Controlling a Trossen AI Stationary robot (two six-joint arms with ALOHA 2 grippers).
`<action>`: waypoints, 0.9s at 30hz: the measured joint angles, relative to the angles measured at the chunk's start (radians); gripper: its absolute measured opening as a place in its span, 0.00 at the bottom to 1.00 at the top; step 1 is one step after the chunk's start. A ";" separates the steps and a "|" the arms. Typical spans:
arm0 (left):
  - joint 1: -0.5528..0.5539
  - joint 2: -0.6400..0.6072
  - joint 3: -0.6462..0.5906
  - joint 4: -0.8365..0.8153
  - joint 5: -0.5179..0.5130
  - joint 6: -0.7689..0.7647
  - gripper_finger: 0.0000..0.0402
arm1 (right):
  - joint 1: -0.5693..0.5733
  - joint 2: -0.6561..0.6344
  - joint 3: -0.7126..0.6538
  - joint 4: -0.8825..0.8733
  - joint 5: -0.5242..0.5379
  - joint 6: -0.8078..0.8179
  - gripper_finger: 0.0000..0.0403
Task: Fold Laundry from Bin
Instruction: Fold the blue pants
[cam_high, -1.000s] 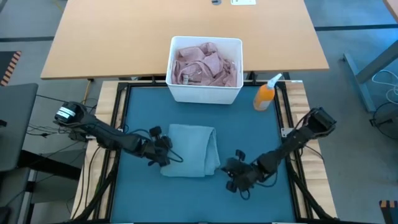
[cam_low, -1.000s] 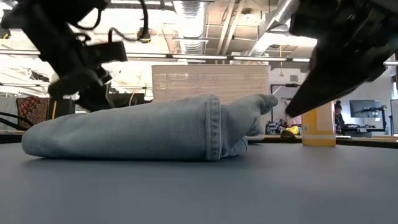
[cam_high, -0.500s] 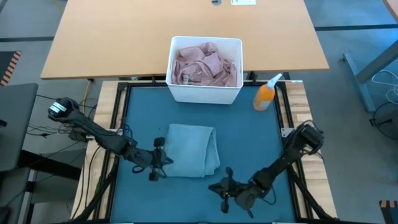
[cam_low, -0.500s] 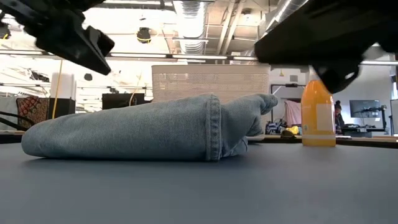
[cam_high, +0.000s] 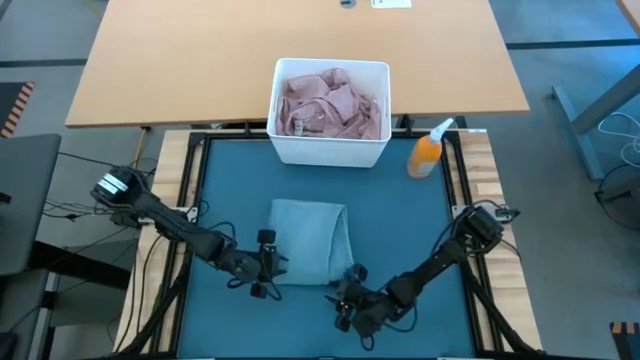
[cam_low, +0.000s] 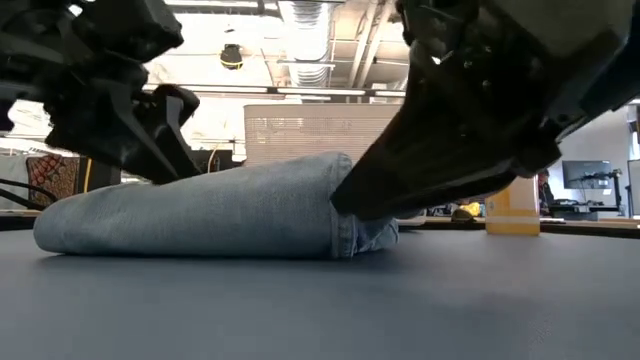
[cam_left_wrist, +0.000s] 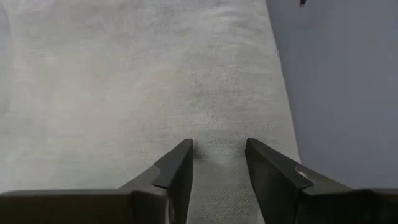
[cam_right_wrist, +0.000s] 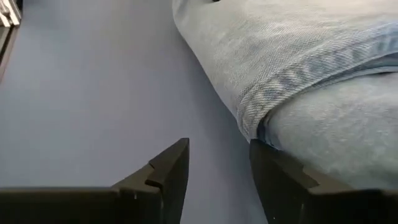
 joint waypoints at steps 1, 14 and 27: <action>0.000 0.009 0.000 0.006 -0.001 -0.001 0.37 | 0.003 -0.001 0.004 -0.013 0.005 0.002 0.49; 0.000 0.011 0.001 0.008 0.001 -0.013 0.39 | -0.054 0.001 0.009 -0.035 0.022 0.028 0.46; 0.000 0.011 0.001 0.009 0.002 -0.012 0.39 | -0.072 0.001 0.009 -0.035 0.050 -0.008 0.09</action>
